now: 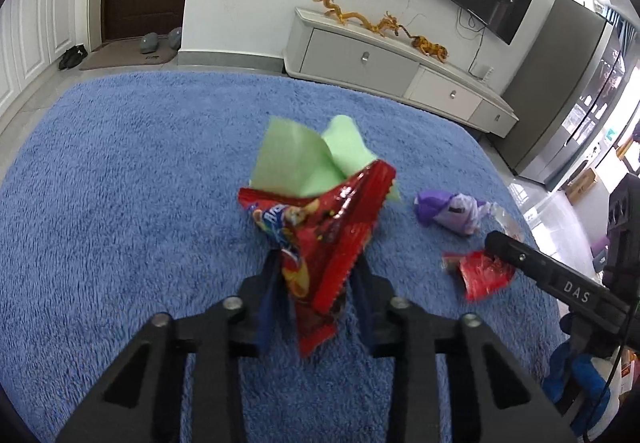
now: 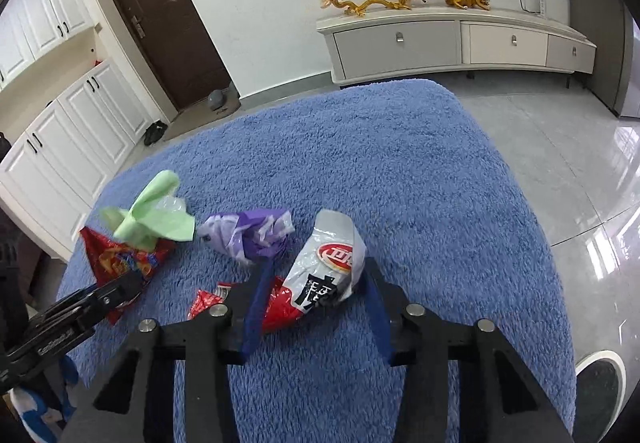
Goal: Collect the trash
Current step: 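Grasp the red chip bag with the left tool while the right grasps the red-white wrapper, then carry both wrappers over the bin and open both tools to drop them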
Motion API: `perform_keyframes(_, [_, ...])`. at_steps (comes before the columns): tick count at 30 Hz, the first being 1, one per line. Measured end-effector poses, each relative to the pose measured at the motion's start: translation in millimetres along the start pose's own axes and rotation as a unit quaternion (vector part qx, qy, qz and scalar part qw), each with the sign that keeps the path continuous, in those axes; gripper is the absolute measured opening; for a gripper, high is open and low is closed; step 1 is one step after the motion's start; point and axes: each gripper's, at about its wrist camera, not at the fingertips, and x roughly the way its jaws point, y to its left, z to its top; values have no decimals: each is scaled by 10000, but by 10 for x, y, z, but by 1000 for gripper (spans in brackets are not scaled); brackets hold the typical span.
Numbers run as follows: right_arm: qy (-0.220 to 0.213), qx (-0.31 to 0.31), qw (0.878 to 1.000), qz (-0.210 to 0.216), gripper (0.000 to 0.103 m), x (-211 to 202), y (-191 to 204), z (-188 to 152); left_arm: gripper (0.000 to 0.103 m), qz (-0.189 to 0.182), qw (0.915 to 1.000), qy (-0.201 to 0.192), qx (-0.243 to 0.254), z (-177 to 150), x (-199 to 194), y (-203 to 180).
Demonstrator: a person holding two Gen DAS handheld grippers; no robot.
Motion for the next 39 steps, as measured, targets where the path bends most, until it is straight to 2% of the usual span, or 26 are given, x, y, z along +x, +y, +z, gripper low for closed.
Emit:
perform_keyframes(3, [17,-62,10000,74,27,-80,25,-96,20,-113,9999,27,-49,-67,-70,10])
perform_keyframes(8, [52,-205,9996,171,27,-283,120,-315,14,-295,9995,80,-17,-278,-259,10])
perform_keyframes(15, [28,-257,9993,268,26,-680,202,-619,13,-415,9991,11,108,-562,-677,-63])
perform_keyframes(19, [-223,-170,9993,265,26,-1035,168,-696,13,-430,9987,-139,248,-651,-973,-175])
perform_keyframes(24, [-747,-77,9970,161,26,-1574,71,-727,13,-448,9968,-456,480,-660,-1351,-390])
perform_keyframes(27, [-1065,-16,9943,13,26,-1892,-66,-740,13,-532,9942,-639,679,-652,-1555,-623])
perform_keyframes(31, [-1438,160,9891,-289,26,-2264,-351,-813,13,-696,9905,-676,975,-610,-1633,-1016])
perform_keyframes(36, [-1704,479,9811,-779,26,-2588,-844,-947,13,-939,9833,-514,1470,-668,-1536,-1667])
perform_keyframes(39, [-1758,695,9752,-1147,26,-2702,-1191,-1056,13,-1133,9761,-305,1829,-759,-1379,-2155])
